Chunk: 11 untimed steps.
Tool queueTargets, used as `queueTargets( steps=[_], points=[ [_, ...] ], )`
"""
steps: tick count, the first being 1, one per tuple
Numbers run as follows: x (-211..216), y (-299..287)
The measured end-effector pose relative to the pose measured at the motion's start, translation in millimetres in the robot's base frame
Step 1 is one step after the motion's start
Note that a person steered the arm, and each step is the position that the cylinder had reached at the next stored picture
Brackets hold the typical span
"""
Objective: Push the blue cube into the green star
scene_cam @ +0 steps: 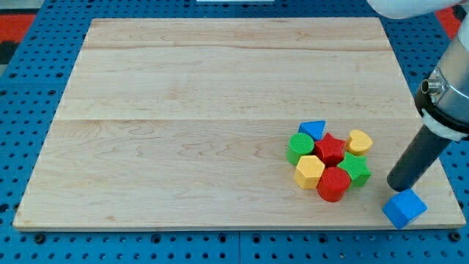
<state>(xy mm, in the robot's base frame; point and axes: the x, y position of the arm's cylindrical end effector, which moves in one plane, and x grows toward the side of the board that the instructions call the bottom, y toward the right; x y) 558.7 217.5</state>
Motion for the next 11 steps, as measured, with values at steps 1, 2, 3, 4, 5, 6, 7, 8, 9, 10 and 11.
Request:
queueTargets(
  steps=[1,2,3,4,5,6,7,8,9,10,11],
  points=[
    [-5.8,2.0],
    [-8.4,54.3],
    [43.7,99.2],
    [58.1,88.5],
    [59.4,34.0],
    [59.6,-25.7],
    [58.4,-38.0],
    [48.8,-29.1],
    [34.2,-19.2],
    [13.7,-18.4],
    [8.8,-8.9]
  ],
)
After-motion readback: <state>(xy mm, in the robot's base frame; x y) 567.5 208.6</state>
